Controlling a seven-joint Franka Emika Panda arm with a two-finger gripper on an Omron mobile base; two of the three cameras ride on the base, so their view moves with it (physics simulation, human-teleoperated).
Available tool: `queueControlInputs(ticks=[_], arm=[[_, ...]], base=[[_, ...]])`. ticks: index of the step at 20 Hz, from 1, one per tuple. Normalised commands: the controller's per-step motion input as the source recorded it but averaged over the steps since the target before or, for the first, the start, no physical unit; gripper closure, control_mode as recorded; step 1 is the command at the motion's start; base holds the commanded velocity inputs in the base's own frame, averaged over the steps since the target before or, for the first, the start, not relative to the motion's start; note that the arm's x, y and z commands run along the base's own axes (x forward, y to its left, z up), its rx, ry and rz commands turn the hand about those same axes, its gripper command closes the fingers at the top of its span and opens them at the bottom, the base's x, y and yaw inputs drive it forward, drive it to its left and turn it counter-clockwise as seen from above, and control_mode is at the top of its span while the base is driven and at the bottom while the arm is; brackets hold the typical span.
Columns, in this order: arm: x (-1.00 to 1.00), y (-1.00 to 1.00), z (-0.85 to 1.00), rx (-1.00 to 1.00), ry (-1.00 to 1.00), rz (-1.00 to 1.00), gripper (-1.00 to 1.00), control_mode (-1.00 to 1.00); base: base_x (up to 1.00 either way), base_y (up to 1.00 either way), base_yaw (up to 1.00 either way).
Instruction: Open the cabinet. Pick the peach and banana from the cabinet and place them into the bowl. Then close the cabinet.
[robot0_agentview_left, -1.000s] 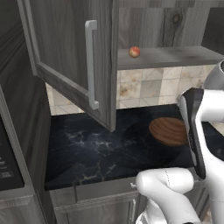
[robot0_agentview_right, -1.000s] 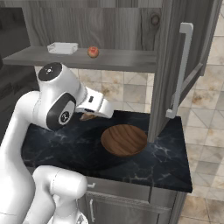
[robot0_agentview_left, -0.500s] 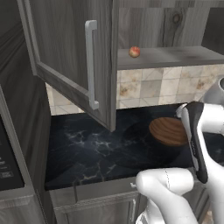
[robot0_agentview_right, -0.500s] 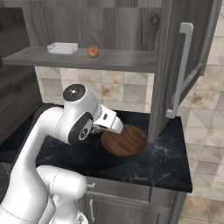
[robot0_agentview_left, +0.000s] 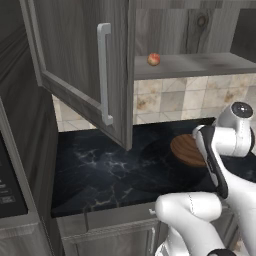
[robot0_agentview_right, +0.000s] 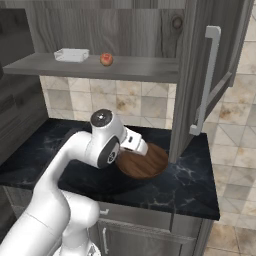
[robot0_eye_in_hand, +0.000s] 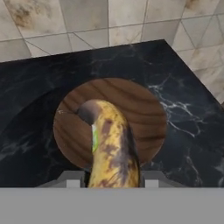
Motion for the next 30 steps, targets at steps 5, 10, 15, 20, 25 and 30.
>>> queueControlInputs(ticks=[5, 10, 15, 20, 25, 30], arm=[[0.52, -0.37, -0.43, 0.01, 0.09, 0.05, 1.00, -1.00], [0.60, -0.24, -0.57, 0.00, 0.08, 0.04, 1.00, -1.00], [0.54, -0.14, -0.54, 0.00, 0.03, 0.03, -1.00, -1.00], [0.18, -0.05, -0.15, 0.00, 0.00, 0.00, -1.00, -1.00], [0.00, -0.02, 0.29, 0.00, -0.05, 0.00, -1.00, -1.00], [0.00, 0.01, 0.73, -0.01, -0.01, 0.00, -1.00, -1.00]], base=[[0.00, 0.00, 0.00], [0.00, 0.00, 0.00], [0.00, 0.00, 0.00], [0.00, 0.00, 0.00], [0.00, 0.00, 0.00], [0.00, 0.00, 0.00]])
